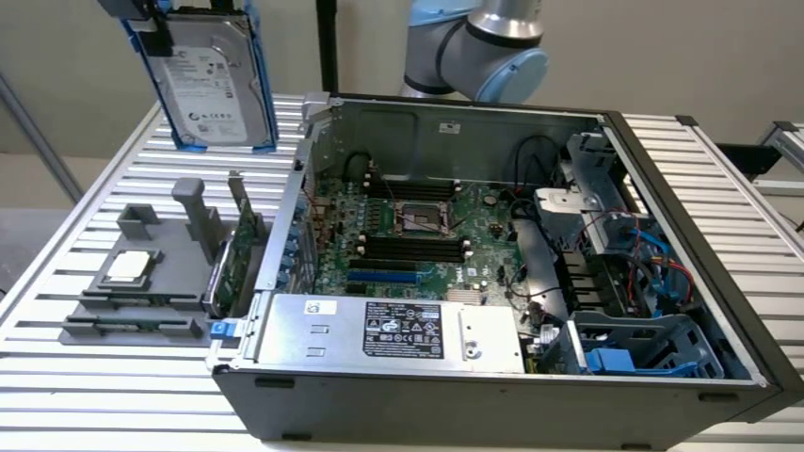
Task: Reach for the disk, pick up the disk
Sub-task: 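Pick up the disk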
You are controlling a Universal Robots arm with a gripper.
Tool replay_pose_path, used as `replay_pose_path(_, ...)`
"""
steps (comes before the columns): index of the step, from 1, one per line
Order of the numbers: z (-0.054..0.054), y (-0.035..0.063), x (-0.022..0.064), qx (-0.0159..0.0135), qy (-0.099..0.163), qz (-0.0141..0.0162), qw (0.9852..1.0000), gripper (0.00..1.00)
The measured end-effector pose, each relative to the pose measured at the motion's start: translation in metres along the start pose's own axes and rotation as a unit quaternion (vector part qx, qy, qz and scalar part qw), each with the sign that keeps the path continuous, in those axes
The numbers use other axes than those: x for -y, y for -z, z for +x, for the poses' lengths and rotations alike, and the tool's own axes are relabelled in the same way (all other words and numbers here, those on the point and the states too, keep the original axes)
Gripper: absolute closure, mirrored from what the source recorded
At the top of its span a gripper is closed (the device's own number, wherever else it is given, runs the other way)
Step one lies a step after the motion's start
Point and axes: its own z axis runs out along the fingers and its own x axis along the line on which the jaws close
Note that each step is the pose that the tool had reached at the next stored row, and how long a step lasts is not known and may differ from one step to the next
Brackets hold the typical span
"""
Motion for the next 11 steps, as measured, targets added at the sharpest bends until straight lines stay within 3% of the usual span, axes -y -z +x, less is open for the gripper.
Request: replay_pose_path(11, 0.016, 0.0282, 0.0493, 0.0036, 0.0, 0.0001, 1.0, 0.67)
